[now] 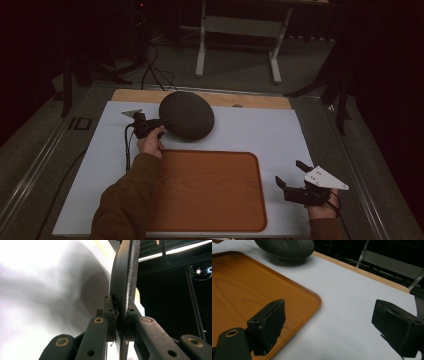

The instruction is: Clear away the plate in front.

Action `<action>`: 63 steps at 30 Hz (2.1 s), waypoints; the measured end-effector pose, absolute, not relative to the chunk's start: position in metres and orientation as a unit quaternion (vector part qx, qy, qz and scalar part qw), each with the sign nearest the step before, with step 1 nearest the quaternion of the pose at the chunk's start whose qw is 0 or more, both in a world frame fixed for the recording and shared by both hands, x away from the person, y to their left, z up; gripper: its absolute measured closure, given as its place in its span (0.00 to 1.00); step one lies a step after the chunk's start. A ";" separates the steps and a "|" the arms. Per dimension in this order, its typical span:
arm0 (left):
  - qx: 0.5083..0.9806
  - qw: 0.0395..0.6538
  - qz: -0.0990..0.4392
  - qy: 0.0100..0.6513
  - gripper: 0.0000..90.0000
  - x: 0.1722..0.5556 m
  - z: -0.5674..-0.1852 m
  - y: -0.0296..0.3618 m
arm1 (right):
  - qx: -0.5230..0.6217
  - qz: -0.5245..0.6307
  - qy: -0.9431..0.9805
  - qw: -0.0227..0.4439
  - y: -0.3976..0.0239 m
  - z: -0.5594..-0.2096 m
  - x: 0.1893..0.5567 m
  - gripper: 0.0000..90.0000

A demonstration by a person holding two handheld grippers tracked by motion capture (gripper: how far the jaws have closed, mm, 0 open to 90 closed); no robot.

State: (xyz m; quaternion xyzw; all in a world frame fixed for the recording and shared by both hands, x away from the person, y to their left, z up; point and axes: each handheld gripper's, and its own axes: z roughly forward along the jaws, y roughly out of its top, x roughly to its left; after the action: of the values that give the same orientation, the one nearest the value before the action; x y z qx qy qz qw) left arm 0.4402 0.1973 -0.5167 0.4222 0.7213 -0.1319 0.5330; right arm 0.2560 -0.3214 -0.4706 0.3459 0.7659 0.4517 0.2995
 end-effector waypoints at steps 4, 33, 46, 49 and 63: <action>0.422 0.536 -0.130 0.720 0.95 0.434 -0.513 0.205 | 0.346 0.451 0.766 0.300 -0.321 -0.471 0.256 0.13; 0.423 0.566 -0.141 0.693 0.95 0.376 -0.509 0.247 | 0.347 0.450 0.766 0.300 -0.320 -0.471 0.256 0.13; 0.436 0.557 -0.140 0.693 0.94 0.363 -0.511 0.254 | 0.348 0.451 0.766 0.299 -0.322 -0.471 0.255 0.13; 0.439 0.555 -0.143 0.692 0.94 0.357 -0.511 0.255 | 0.348 0.451 0.766 0.299 -0.321 -0.471 0.255 0.13; 0.457 0.559 -0.167 0.671 0.94 0.331 -0.509 0.250 | 0.348 0.452 0.765 0.300 -0.322 -0.470 0.255 0.13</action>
State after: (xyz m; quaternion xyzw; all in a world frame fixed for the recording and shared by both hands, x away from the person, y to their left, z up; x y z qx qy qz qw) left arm 0.3312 0.2500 -0.5086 0.4574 0.6710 -0.1672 0.5591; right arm 0.2546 -0.3222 -0.4699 0.3477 0.7646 0.4522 0.2999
